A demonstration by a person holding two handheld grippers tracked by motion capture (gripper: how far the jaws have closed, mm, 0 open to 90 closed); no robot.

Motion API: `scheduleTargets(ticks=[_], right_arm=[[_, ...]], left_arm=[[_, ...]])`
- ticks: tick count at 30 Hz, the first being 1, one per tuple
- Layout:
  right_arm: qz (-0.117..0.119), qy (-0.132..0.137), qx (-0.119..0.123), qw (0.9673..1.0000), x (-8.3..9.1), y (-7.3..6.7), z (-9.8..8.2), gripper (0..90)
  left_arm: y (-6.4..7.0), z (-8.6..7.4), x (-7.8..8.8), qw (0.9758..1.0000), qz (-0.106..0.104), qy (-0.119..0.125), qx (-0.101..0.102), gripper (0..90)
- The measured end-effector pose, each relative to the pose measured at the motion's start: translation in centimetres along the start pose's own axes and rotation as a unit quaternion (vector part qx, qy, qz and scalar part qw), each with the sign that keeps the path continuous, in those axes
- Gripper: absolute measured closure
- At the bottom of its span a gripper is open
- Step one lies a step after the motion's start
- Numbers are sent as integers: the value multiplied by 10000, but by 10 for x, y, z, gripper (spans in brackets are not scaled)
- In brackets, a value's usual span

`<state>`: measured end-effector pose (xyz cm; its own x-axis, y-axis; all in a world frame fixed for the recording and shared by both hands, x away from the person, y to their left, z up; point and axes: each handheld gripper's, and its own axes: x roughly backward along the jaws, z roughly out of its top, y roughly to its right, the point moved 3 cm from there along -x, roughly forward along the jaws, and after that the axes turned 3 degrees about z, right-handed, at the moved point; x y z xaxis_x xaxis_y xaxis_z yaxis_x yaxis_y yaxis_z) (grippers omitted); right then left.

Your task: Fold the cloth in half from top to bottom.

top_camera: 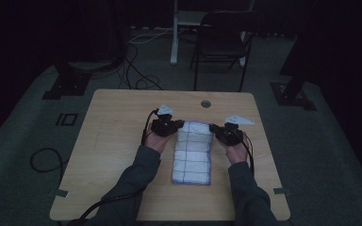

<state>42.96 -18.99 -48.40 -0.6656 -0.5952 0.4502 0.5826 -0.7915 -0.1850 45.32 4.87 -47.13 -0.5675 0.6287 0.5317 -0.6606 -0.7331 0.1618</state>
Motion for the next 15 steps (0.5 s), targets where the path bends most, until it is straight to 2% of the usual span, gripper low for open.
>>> scheduleTargets(ticks=[11, 15], right_arm=[[125, 55, 85, 9999, 11, -11, -6, 859], [92, 28, 230, 9997, 13, -16, -7, 859]], left_arm=[[6, -8, 12, 9999, -72, 84, -7, 865], [6, -13, 15, 9999, -84, 88, 15, 865]])
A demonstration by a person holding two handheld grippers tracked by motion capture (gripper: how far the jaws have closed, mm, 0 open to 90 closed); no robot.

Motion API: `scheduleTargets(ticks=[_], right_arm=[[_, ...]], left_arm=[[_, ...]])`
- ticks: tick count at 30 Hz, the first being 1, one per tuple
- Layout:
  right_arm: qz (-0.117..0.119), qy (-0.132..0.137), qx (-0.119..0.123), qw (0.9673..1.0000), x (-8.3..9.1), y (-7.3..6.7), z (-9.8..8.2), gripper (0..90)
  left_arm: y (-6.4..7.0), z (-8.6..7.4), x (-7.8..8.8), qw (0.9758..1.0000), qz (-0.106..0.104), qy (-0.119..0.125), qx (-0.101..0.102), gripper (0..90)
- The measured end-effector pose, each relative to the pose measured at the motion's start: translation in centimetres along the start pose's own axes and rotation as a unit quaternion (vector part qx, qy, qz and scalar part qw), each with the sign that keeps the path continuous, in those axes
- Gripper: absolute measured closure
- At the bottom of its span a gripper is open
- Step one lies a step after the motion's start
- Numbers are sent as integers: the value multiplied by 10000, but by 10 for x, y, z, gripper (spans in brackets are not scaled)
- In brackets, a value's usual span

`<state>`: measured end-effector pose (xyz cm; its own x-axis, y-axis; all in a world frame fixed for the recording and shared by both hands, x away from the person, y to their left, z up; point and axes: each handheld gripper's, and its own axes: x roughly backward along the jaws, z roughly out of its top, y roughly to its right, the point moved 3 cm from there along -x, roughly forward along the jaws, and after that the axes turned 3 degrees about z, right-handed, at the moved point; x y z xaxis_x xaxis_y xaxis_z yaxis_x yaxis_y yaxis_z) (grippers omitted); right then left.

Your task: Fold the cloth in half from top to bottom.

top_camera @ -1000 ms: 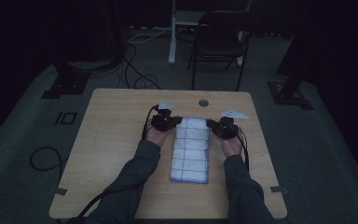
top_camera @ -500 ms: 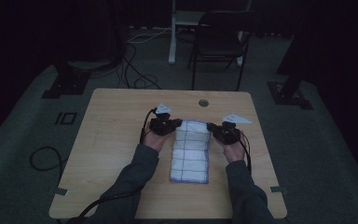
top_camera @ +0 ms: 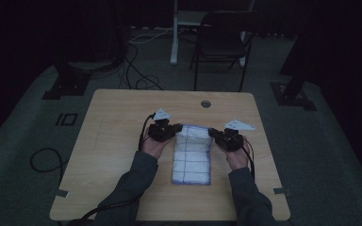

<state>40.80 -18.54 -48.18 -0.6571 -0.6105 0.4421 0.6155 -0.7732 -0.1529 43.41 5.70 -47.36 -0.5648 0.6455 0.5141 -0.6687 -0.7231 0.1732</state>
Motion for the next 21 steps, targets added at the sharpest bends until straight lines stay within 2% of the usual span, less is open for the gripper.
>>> scheduleTargets(ticks=[7, 21], right_arm=[[24, 8, 104, 9999, 3, -7, -3, 859], [123, 38, 36, 9999, 9, -15, -13, 860]], left_arm=[[1, -5, 5, 10000, -32, 20, 22, 864], [7, -16, 13, 9999, -105, 68, 81, 864]])
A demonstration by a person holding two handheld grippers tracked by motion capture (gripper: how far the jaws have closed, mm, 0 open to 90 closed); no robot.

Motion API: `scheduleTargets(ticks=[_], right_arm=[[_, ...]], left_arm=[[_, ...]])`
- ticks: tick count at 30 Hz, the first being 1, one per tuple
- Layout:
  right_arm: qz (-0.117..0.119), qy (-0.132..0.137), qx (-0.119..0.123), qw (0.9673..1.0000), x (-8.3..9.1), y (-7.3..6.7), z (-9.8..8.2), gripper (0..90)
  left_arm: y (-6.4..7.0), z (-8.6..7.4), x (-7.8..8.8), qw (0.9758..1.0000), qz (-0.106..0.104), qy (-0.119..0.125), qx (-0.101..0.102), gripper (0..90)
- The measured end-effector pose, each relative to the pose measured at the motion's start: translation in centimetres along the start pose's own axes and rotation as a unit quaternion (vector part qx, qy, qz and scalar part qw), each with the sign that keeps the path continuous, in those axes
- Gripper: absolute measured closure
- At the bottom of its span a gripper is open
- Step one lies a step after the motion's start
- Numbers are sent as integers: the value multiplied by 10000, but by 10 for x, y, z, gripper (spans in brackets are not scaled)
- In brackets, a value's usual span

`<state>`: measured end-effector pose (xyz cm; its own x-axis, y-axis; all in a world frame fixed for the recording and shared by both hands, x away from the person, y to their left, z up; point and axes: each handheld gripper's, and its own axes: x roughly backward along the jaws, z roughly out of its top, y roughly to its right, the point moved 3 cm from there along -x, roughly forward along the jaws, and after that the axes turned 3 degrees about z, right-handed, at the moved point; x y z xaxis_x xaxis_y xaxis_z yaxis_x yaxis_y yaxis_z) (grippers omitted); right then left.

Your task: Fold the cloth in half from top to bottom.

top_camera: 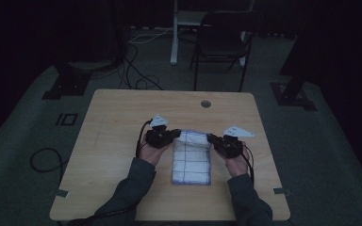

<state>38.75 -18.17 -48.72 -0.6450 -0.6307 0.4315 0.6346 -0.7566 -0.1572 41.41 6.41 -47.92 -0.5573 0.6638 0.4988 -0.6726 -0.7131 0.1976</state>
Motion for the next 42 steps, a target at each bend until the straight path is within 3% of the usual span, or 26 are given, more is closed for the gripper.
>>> scheduleTargets(ticks=[21, 42], right_arm=[[191, 54, -153, 9997, 8, -13, -19, 860], [272, 14, -225, 9994, 16, -23, -38, 858]], left_arm=[[9, -27, 13, 9995, -131, 132, 254, 859], [21, -43, 21, 9998, -177, -6, 115, 856]])
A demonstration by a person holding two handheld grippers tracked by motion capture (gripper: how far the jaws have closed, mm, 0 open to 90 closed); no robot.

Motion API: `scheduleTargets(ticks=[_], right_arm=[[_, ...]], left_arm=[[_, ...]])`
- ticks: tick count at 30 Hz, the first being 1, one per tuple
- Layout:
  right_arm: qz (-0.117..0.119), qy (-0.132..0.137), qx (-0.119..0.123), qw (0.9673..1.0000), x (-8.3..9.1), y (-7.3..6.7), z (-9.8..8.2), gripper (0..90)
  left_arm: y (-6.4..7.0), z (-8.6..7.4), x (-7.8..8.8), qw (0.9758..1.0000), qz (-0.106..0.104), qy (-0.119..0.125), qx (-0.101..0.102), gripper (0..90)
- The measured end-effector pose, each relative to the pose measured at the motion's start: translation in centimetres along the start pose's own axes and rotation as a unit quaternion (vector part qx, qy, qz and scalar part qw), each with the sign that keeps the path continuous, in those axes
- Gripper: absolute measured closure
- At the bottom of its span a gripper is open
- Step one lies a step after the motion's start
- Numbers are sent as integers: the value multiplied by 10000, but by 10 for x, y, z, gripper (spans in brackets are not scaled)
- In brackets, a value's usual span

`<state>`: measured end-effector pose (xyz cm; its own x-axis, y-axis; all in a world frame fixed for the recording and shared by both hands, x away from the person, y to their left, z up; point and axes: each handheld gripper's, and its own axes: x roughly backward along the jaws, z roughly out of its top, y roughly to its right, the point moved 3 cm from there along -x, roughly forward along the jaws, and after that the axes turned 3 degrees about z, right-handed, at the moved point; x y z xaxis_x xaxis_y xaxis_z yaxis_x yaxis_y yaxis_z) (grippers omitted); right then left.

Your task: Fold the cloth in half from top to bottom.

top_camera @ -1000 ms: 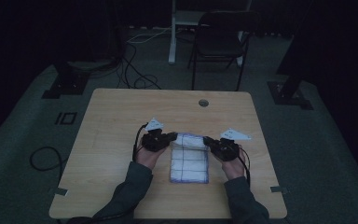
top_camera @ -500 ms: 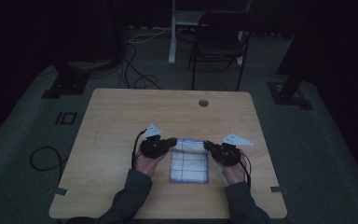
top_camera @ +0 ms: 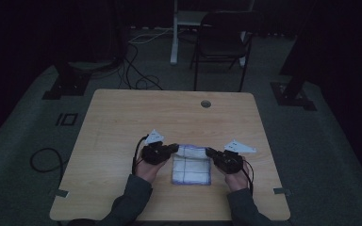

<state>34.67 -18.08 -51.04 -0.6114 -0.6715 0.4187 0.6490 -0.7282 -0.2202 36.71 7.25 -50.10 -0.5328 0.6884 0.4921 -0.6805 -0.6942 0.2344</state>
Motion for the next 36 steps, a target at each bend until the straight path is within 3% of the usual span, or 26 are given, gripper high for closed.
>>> scheduleTargets(ticks=[16, 36], right_arm=[[41, -182, 10, 9998, 3, -3, -14, 857], [148, -418, -51, 9990, 8, -8, -31, 855]], left_arm=[[6, -15, 1, 9998, -61, -196, -74, 853], [15, -36, 4, 9992, -178, -338, 106, 824]])
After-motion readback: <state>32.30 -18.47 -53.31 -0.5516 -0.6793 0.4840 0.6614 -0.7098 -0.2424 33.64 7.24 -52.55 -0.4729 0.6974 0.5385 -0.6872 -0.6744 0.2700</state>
